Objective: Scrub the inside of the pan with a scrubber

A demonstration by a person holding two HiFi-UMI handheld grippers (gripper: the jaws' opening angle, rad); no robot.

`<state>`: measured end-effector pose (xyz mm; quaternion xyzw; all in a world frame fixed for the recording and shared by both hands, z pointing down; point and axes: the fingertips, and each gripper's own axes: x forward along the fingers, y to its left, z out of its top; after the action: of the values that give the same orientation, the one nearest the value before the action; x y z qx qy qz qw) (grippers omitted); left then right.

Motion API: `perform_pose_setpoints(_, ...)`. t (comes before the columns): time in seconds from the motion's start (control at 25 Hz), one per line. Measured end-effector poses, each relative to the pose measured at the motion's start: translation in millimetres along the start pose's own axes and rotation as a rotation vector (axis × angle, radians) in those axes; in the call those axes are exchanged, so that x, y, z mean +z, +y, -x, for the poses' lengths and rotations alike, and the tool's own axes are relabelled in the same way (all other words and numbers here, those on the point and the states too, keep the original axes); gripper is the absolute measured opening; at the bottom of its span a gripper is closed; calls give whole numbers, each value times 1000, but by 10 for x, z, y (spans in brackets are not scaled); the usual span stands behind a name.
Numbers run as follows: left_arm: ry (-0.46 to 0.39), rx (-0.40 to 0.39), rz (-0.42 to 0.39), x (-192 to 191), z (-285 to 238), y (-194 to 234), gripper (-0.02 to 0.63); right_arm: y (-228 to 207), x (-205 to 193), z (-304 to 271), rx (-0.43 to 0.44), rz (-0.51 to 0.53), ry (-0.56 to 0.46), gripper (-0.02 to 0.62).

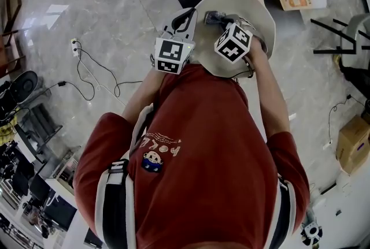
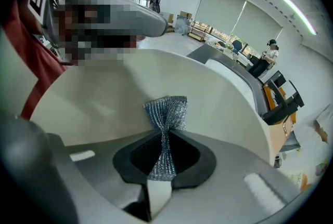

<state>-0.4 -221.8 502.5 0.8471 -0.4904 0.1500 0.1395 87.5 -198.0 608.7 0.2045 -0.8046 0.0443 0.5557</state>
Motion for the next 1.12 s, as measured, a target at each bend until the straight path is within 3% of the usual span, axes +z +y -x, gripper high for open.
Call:
perform_pose_setpoints(0.52, 24, -29, 8, -125, 6, -72, 6, 659, -114, 189, 126, 4, 21, 57)
perform_pose_setpoints(0.88, 28, -55, -1, -127, -23, -112, 6, 892, -397, 355, 243, -51, 81, 58)
perform_pose_setpoints(1.12, 37, -60, -25, -141, -32, -128, 6, 869, -512, 406, 253, -91, 95, 60)
